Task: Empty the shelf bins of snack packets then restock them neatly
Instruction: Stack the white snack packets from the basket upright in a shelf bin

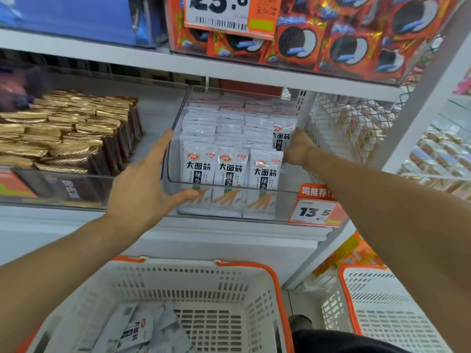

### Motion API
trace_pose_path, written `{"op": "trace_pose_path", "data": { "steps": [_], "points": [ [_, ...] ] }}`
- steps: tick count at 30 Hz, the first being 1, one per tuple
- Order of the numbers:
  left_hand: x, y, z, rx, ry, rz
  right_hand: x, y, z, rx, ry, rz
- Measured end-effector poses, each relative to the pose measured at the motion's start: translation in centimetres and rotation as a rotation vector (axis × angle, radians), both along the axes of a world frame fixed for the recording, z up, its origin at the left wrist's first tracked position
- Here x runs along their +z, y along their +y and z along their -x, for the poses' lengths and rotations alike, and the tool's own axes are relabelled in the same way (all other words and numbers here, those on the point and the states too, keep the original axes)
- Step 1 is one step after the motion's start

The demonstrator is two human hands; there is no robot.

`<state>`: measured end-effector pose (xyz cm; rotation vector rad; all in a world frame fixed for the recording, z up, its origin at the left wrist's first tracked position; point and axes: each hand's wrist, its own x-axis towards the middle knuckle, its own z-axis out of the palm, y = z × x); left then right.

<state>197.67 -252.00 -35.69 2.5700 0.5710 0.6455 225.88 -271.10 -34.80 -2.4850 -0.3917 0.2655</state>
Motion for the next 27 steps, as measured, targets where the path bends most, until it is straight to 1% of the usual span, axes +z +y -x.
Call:
{"op": "trace_pose_path", "data": {
  "steps": [3, 8, 11, 13, 16, 18, 19, 20, 21, 22, 23, 24, 25, 26, 27],
  "points": [
    [-0.1, 0.1, 0.0, 0.003, 0.011, -0.008, 0.8, -0.2, 0.5, 0.0, 0.005, 0.028],
    [-0.8, 0.5, -0.2, 0.02, 0.004, -0.059, 1.2, 0.0, 0.2, -0.021, 0.175, -0.111],
    [-1.0, 0.8, -0.4, 0.017, 0.01, -0.081, 1.9, -0.5, 0.8, 0.0, 0.184, -0.077],
    [-1.2, 0.9, -0.4, 0.015, 0.011, -0.085, 2.7, -1.1, 1.1, -0.023, 0.179, -0.077],
    [-1.1, 1.0, -0.4, -0.019, -0.002, -0.076, 4.5, -2.6, 1.8, -0.056, 0.05, 0.014],
    [-1.0, 1.0, -0.5, -0.08, 0.003, -0.025, 6.0, -3.7, 3.3, -0.04, -0.109, 0.104],
    [-0.8, 1.0, -0.4, -0.114, 0.006, 0.026, 6.8, -4.3, 4.8, -0.003, -0.2, 0.096],
    [-0.7, 0.9, -0.2, -0.14, -0.007, 0.061, 7.8, -4.8, 7.0, 0.059, -0.28, 0.039],
    [-0.6, 0.9, 0.3, -0.15, -0.053, 0.052, 8.6, -5.1, 9.6, 0.145, -0.338, -0.047],
    [-0.5, 0.8, 0.9, -0.147, -0.131, -0.009, 9.2, -4.9, 12.5, 0.248, -0.351, -0.135],
    [-0.6, 0.8, 1.7, -0.154, -0.231, -0.099, 9.4, -4.4, 15.1, 0.361, -0.315, -0.21],
    [-0.8, 0.8, 2.6, -0.185, -0.309, -0.181, 9.0, -3.5, 17.3, 0.471, -0.239, -0.247],
    [-1.3, 0.6, 3.6, -0.239, -0.322, -0.216, 7.9, -2.4, 19.0, 0.572, -0.143, -0.233],
    [-2.0, 0.6, 4.4, -0.295, -0.258, -0.204, 6.1, -1.0, 20.3, 0.667, -0.053, -0.164],
    [-2.9, 0.4, 5.2, -0.334, -0.119, -0.167, 3.8, 0.6, 21.5, 0.752, 0.033, -0.054]
  ]
}}
